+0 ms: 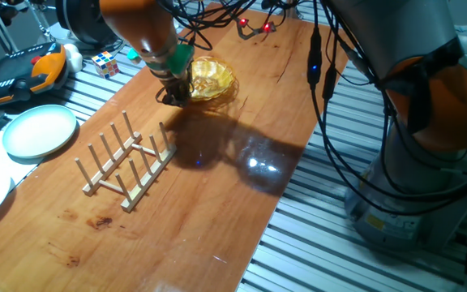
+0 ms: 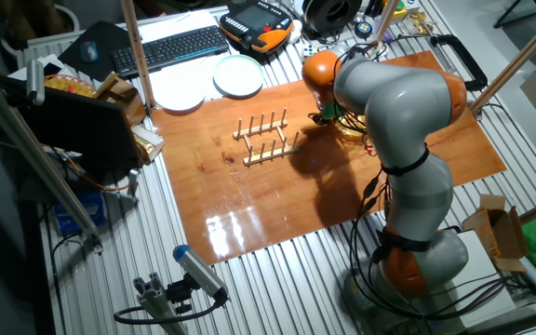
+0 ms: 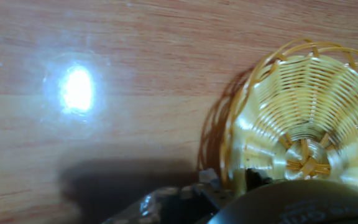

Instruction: Put the dish on the dish rack

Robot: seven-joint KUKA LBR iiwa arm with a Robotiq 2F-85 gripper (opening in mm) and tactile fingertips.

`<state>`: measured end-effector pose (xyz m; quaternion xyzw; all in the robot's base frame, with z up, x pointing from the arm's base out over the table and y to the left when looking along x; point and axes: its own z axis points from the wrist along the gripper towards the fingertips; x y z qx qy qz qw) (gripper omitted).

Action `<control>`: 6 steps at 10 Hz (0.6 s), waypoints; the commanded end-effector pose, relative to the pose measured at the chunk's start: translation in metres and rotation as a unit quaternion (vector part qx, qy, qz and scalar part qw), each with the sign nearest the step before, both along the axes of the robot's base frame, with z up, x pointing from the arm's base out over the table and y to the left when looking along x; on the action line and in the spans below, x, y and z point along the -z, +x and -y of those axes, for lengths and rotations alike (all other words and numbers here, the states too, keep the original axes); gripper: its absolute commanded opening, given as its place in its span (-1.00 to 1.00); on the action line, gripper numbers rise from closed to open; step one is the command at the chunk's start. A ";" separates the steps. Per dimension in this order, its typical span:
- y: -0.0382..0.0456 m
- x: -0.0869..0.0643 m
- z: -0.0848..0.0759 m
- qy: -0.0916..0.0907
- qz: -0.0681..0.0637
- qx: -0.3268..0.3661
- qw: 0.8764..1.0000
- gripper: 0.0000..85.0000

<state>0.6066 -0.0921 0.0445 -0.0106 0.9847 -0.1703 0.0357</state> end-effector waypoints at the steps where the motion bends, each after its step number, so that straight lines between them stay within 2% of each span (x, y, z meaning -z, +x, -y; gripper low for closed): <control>1: -0.0002 0.000 0.000 0.000 0.000 -0.002 1.000 -0.98; 3: -0.0003 -0.001 0.000 0.002 0.000 -0.007 1.000 -0.98; 4: -0.0006 -0.005 0.000 0.010 -0.002 -0.005 1.000 -0.98; 6: -0.0008 -0.019 -0.004 0.014 -0.007 -0.002 1.000 -0.98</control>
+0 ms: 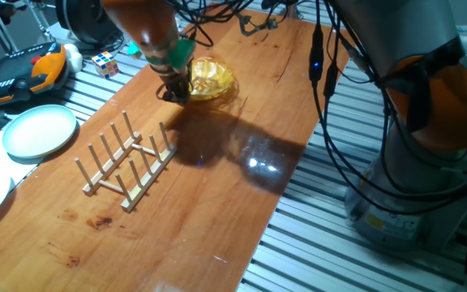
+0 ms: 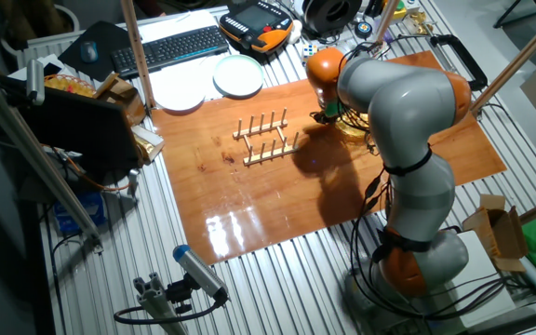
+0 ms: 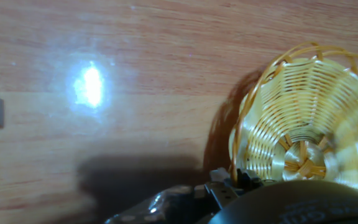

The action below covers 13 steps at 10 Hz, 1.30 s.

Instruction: Put the dish on the dish rack

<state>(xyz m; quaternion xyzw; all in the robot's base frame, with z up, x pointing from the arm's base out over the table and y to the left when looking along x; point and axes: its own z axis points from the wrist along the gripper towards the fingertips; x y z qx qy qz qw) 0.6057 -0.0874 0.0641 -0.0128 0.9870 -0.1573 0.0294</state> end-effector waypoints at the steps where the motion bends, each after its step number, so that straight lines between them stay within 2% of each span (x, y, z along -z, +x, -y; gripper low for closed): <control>1: 0.0000 -0.006 -0.003 -0.003 0.001 0.001 1.000 -0.98; 3: 0.0006 -0.023 -0.006 -0.005 -0.004 0.003 1.000 -0.98; 5: 0.0024 -0.039 -0.007 0.002 -0.007 0.004 1.000 -0.98; 6: 0.0025 -0.046 -0.008 0.014 -0.007 0.006 1.000 -0.98; 9: 0.0017 -0.069 -0.008 0.032 -0.006 -0.007 0.999 -0.98; 10: 0.0001 -0.074 -0.008 0.047 -0.003 -0.010 0.999 -0.98; 12: -0.0022 -0.081 -0.012 0.065 0.001 -0.024 0.998 -0.98; 13: -0.0027 -0.085 -0.014 0.083 -0.001 -0.022 0.996 -0.98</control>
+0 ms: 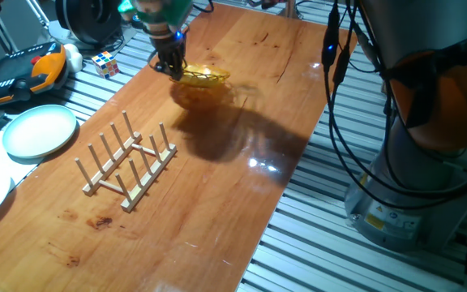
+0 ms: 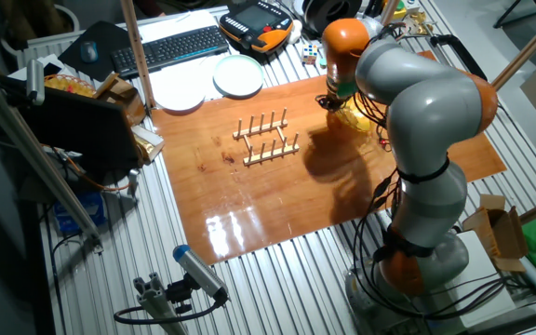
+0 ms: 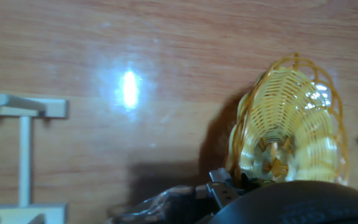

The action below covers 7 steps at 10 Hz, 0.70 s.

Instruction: Put the dish on the dish rack

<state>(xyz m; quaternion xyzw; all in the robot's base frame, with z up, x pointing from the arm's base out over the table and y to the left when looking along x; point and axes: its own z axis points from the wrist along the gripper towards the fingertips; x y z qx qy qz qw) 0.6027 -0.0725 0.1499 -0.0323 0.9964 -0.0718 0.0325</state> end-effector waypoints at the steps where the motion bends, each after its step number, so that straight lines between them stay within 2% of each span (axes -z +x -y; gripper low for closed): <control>1: -0.0005 -0.003 -0.002 0.009 -0.003 0.001 1.000 -0.98; 2: -0.0017 -0.008 -0.007 0.011 -0.005 0.000 1.000 -0.98; 4: -0.0052 -0.017 -0.014 0.027 -0.012 0.005 1.000 -0.98; 7: -0.0107 -0.019 -0.025 0.048 -0.017 0.010 0.999 -0.98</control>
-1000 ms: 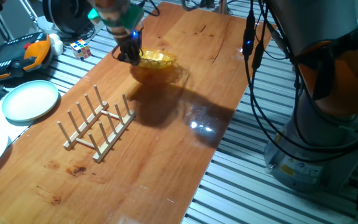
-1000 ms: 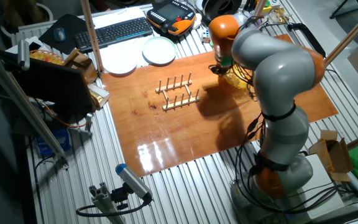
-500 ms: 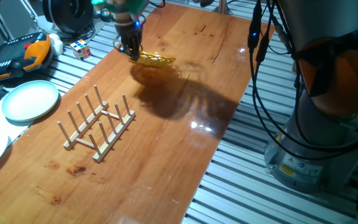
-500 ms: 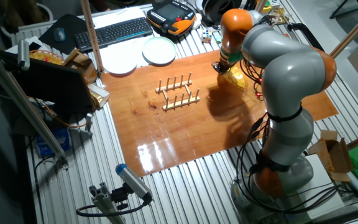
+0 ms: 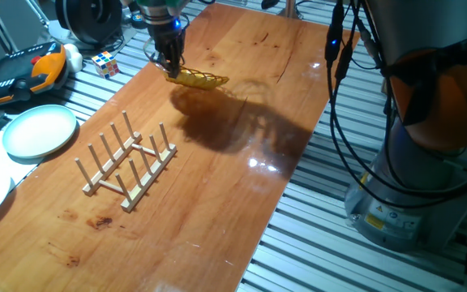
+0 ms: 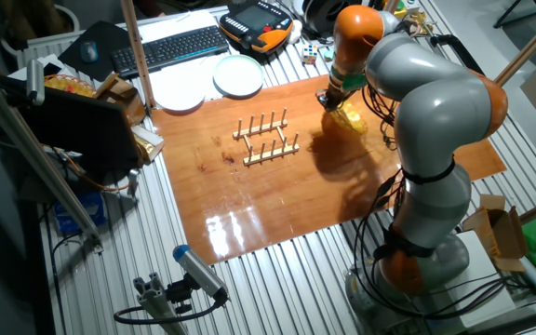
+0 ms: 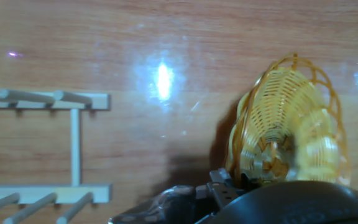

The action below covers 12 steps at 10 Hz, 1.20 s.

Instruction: Put the dish on the dish rack

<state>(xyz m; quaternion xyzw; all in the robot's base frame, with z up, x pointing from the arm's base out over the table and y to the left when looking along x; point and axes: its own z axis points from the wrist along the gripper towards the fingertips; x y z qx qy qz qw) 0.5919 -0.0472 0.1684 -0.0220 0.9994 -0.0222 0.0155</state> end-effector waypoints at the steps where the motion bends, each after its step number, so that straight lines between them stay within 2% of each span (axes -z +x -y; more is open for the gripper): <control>1: -0.0008 0.001 -0.003 0.006 -0.003 0.001 1.000 -0.98; 3: -0.0012 0.001 -0.003 0.007 -0.007 0.000 1.000 -0.98; 4: -0.0012 0.001 -0.003 -0.010 -0.006 -0.004 1.000 -0.98; 5: -0.0012 0.001 -0.003 -0.004 -0.004 -0.004 1.000 -0.98; 6: -0.0012 0.001 -0.003 0.011 0.001 0.000 1.000 -0.98; 7: -0.0012 0.001 -0.003 0.015 0.008 -0.005 1.000 -0.98; 9: -0.0012 0.001 -0.003 0.014 0.004 0.001 1.000 -0.98; 10: -0.0012 0.001 -0.003 0.022 0.004 0.003 1.000 -0.98; 12: -0.0012 0.001 -0.003 0.027 -0.008 0.011 1.000 -0.98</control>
